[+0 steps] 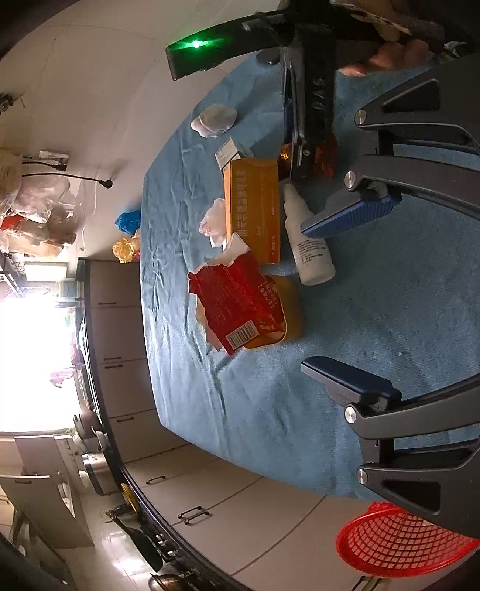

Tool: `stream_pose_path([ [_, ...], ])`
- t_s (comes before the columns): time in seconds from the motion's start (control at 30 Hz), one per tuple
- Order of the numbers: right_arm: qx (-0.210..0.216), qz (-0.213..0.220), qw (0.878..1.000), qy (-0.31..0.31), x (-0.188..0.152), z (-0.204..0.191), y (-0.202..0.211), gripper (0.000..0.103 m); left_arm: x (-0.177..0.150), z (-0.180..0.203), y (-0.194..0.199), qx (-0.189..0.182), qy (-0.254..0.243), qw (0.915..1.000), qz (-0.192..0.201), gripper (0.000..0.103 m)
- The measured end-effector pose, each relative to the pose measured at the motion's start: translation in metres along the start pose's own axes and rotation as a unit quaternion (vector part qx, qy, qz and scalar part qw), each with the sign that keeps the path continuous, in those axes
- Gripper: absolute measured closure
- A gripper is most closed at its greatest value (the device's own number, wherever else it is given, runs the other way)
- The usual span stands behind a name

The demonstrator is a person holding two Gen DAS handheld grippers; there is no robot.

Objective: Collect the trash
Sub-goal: 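Grasp the red snack bag with the right tool while the left tool grasps the white spray bottle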

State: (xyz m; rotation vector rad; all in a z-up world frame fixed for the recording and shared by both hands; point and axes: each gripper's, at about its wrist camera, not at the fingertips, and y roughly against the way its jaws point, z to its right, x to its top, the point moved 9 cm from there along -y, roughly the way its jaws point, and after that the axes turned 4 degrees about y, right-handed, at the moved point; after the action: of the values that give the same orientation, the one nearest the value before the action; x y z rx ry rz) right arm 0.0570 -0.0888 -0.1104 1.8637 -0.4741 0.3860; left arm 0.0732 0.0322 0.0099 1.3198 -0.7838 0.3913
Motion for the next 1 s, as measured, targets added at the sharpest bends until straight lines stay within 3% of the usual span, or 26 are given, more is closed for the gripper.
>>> stream_pose_path([
  [0.07, -0.022, 0.003, 0.999, 0.024, -0.001, -0.002, 0.0, 0.046, 0.001, 0.002, -0.004, -0.005, -0.009, 0.9999, -0.004, 0.038],
  [0.1, -0.019, 0.003, 0.999, 0.034, -0.003, -0.003, 0.0, 0.06, 0.001, 0.005, -0.006, -0.01, -0.014, 0.9998, -0.006, 0.037],
  [0.2, -0.006, 0.004, 0.998, 0.058, -0.009, -0.003, 0.005, 0.069, 0.0, 0.016, -0.015, -0.03, -0.029, 0.9989, -0.023, 0.037],
  [0.33, 0.042, 0.023, 0.997, 0.052, -0.018, 0.013, 0.021, 0.069, -0.002, 0.036, -0.028, -0.053, -0.061, 0.996, -0.038, 0.036],
  [0.6, 0.075, 0.048, 0.996, 0.018, -0.027, 0.049, 0.032, 0.069, -0.005, 0.057, -0.061, -0.052, -0.119, 0.989, -0.07, 0.036],
  [0.83, 0.104, 0.061, 0.993, 0.006, -0.029, 0.054, 0.032, 0.069, -0.027, 0.068, -0.07, -0.054, -0.136, 0.9832, -0.109, 0.036],
  [1.0, 0.094, 0.066, 0.993, 0.017, -0.029, 0.052, 0.031, 0.069, -0.036, 0.078, -0.062, -0.047, -0.118, 0.986, -0.108, 0.04],
])
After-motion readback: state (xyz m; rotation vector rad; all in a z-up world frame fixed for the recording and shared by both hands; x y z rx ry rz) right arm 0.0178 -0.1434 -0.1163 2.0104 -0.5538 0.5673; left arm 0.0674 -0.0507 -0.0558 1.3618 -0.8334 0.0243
